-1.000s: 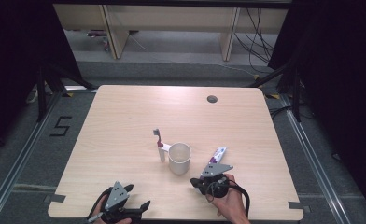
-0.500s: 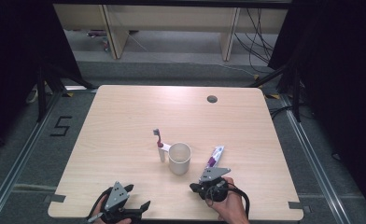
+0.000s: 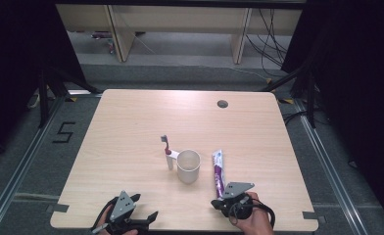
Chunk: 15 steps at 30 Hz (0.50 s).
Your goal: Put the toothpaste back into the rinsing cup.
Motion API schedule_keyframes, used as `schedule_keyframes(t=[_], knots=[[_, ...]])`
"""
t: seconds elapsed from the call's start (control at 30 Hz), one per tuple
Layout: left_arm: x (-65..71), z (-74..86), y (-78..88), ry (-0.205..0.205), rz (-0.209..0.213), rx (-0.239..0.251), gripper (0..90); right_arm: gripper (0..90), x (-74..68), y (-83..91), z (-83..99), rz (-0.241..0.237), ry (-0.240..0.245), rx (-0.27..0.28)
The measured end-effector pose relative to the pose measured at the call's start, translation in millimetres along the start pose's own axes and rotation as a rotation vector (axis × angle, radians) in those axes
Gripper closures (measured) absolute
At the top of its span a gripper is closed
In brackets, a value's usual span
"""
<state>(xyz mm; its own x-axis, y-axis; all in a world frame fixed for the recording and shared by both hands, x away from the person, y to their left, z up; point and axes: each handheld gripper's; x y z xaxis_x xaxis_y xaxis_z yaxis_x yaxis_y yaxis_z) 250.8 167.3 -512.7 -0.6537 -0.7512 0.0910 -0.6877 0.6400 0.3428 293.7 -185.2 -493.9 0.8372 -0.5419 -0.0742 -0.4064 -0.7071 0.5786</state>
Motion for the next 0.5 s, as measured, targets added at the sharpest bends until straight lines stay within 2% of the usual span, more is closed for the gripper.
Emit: schedule_keyframes(t=[0.07,0.1,0.13,0.17,0.23,0.27,0.3,0.33,0.37,0.4,0.5], knots=[[0.3,0.2,-0.3,-0.001,0.000,0.000,16.0,90.0,1.3,4.4,3.4,0.016,-0.021,0.006],[0.2,0.3,-0.3,-0.003,0.001,-0.003,16.0,90.0,1.9,7.8,4.0,0.017,-0.024,-0.007],[0.2,0.3,-0.2,-0.003,0.000,-0.003,16.0,90.0,4.2,9.1,5.7,0.022,-0.013,0.005],[0.2,0.4,-0.5,0.000,-0.002,0.000,16.0,90.0,4.1,10.9,6.9,0.029,-0.029,0.005],[0.6,0.4,-0.8,0.004,0.000,0.001,16.0,90.0,7.3,15.4,8.3,0.028,-0.025,-0.002],[0.2,0.3,-0.4,-0.005,0.002,-0.006,16.0,90.0,7.2,16.3,9.9,0.035,-0.040,0.012],[0.4,0.4,-0.4,-0.003,0.001,-0.004,16.0,90.0,7.9,19.1,10.2,0.042,-0.048,-0.001],[0.2,0.3,-0.4,-0.003,0.001,-0.004,16.0,90.0,9.2,19.6,11.2,0.037,-0.045,0.015],[0.3,0.4,-0.7,0.000,-0.001,-0.002,16.0,90.0,11.2,21.9,11.0,0.032,-0.035,0.002],[0.4,0.4,-0.8,0.001,-0.001,-0.002,16.0,90.0,11.4,22.4,12.4,0.047,-0.044,0.016],[0.3,0.4,-0.4,-0.002,0.001,-0.005,16.0,90.0,14.3,26.3,14.0,0.051,-0.052,0.011]])
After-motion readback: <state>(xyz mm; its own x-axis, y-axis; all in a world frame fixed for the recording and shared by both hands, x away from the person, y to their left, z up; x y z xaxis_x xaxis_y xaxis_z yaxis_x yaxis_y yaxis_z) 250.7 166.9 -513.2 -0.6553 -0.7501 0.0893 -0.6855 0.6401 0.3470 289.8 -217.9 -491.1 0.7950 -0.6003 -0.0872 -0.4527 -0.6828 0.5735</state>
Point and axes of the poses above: each handheld gripper's, and its own axes: y roughly backward along the jaws, z roughly out of its underside, x roughly to its right, and after that the axes turned 13 degrees about x, right-handed
